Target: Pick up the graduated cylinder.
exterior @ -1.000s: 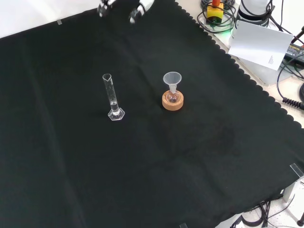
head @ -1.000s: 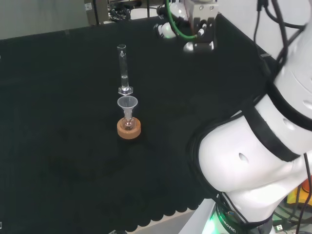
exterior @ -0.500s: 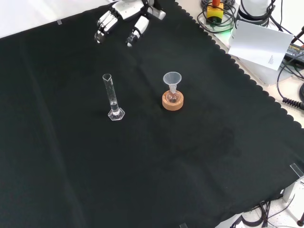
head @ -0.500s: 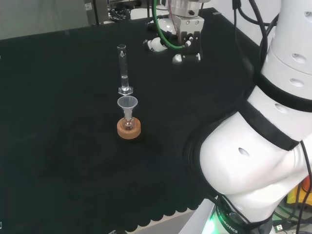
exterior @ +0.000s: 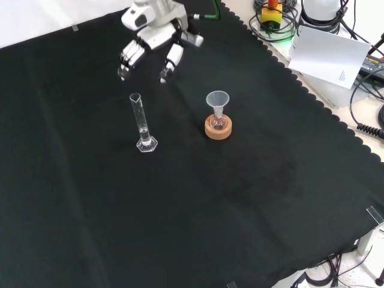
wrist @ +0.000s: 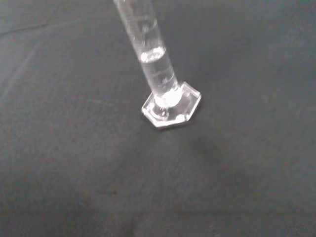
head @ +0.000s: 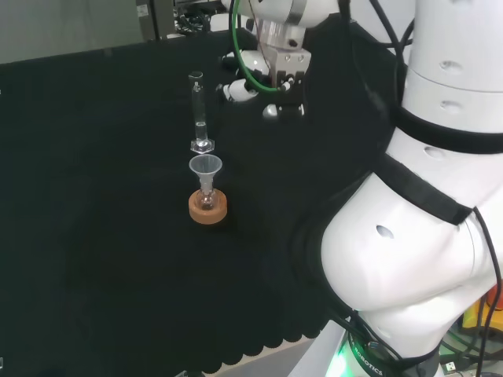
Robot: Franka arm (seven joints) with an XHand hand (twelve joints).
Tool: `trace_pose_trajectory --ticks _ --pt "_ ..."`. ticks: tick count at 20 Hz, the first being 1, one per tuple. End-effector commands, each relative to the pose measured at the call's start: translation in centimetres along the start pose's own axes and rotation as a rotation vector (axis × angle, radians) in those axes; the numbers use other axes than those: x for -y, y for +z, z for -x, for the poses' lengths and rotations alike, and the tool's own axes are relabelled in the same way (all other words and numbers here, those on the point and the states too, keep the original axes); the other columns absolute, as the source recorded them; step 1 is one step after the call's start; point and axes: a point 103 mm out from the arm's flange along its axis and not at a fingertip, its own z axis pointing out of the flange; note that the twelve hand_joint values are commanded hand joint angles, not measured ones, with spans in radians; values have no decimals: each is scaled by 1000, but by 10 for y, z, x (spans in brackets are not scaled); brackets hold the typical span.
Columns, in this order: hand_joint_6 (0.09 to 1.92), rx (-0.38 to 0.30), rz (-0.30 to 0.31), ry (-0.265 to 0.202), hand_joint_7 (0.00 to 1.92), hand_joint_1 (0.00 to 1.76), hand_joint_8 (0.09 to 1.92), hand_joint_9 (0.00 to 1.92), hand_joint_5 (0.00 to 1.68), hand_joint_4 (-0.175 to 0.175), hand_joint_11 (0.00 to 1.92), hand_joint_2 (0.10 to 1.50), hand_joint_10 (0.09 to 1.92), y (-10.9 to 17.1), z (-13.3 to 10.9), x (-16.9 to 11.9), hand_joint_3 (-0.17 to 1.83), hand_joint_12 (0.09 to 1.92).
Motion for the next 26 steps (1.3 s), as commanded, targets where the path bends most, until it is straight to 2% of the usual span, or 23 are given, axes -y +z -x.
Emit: trace_pose_trajectory --ticks 1,4,9,11,16,21,26 --pt "87 -134 61 -75 218 715 688 455 335 -65 304 1094 669 22 2 -23 -175 1339" --pt "87 -196 84 -103 240 770 683 500 379 -64 349 1065 645 31 2 -26 -175 1323" --pt "87 -255 76 -134 254 828 673 535 412 -60 406 1043 617 43 6 -35 -175 1309" --pt "87 -288 76 -141 256 841 671 531 416 -60 398 1036 611 48 8 -39 -175 1304" --pt "87 -340 68 -195 270 870 663 525 430 -57 352 1019 595 61 12 -46 -175 1306" --pt "87 -417 69 -250 283 883 661 520 441 -57 320 1013 589 72 10 -55 -175 1307" --pt "87 -480 79 -282 307 890 667 536 459 -58 323 1012 592 83 6 -62 -175 1315"
